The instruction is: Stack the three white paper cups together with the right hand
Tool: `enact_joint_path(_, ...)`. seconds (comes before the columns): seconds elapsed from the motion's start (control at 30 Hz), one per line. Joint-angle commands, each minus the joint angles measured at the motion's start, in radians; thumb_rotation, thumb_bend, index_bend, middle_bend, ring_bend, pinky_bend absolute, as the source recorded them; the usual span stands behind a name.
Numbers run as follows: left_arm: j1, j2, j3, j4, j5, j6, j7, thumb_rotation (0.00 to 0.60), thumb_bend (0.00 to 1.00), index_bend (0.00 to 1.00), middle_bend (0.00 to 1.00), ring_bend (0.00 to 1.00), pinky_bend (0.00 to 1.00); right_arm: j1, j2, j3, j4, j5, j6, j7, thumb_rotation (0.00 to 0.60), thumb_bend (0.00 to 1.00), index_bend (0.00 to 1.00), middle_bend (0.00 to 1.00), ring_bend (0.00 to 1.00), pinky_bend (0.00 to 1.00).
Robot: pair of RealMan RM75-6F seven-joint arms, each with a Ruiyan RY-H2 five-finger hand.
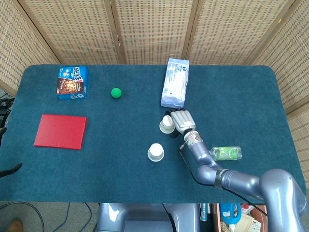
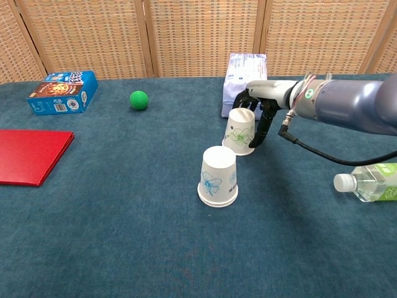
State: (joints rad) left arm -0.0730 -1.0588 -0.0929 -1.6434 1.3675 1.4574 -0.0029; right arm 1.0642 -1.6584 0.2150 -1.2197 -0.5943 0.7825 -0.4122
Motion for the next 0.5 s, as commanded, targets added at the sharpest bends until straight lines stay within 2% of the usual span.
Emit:
enact_joint_path(0.03, 0.001, 0.000, 0.000, 0.002, -0.001, 0.001, -0.002, 0.600, 0.07, 0.00, 0.00, 0.00, 0.00, -0.007, -0.020, -0.004, 0.033, -0.010, -0.002, 0.008, 0.600, 0.27, 0.36, 0.40, 0.27, 0.26)
enact_joint_path(0.2, -0.005, -0.004, 0.001, 0.004, -0.007, -0.013, 0.006, 0.600, 0.07, 0.00, 0.00, 0.00, 0.00, -0.025, -0.051, 0.002, 0.085, -0.053, 0.021, 0.036, 0.600, 0.30, 0.41, 0.45, 0.30, 0.28)
enact_joint_path(0.27, -0.006, -0.006, 0.000, 0.007, -0.011, -0.015, 0.009, 0.600, 0.07, 0.00, 0.00, 0.00, 0.00, -0.037, -0.060, 0.020, 0.098, -0.074, 0.030, 0.073, 0.600, 0.32, 0.42, 0.47, 0.30, 0.29)
enact_joint_path(0.5, -0.010, -0.009, 0.000, 0.004, -0.016, -0.023, 0.018, 0.600, 0.07, 0.00, 0.00, 0.00, 0.00, -0.061, -0.067, 0.033, 0.098, -0.137, 0.038, 0.111, 0.600, 0.38, 0.46, 0.50, 0.32, 0.31)
